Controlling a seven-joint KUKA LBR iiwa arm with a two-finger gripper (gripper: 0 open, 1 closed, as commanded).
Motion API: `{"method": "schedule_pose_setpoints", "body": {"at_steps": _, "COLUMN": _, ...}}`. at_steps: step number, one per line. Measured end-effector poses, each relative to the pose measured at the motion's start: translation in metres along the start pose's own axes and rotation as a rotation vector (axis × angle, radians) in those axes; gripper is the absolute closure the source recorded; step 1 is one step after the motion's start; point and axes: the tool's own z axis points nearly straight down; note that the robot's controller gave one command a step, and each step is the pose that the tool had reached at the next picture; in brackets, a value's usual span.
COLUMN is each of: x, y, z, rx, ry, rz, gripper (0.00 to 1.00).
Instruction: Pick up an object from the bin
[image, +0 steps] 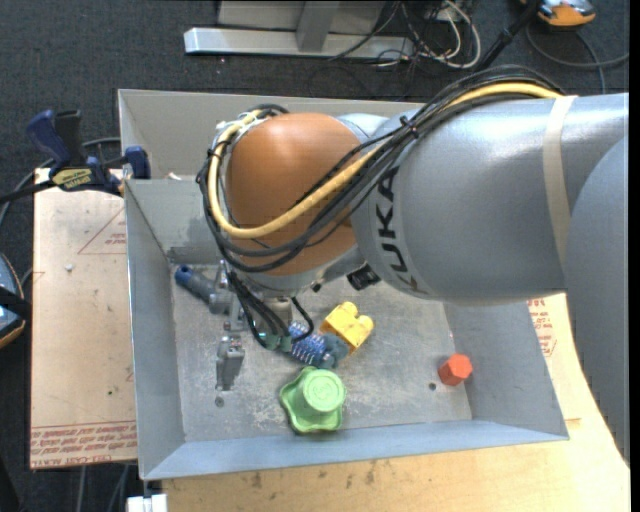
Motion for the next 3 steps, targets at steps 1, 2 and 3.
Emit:
{"method": "schedule_pose_setpoints", "body": {"at_steps": 1, "x": -0.073, "y": -0.068, "z": 0.035, "rx": 0.002, "ry": -0.01, "rz": -0.143, "gripper": 0.0}}
{"method": "schedule_pose_setpoints", "body": {"at_steps": 2, "x": -0.121, "y": -0.073, "z": 0.155, "rx": -0.002, "ry": -0.006, "rz": 0.426, "gripper": 0.0}}
{"method": "schedule_pose_setpoints", "body": {"at_steps": 3, "x": -0.121, "y": -0.072, "z": 0.154, "rx": -0.003, "ry": -0.006, "rz": 0.427, "gripper": 1.0}}
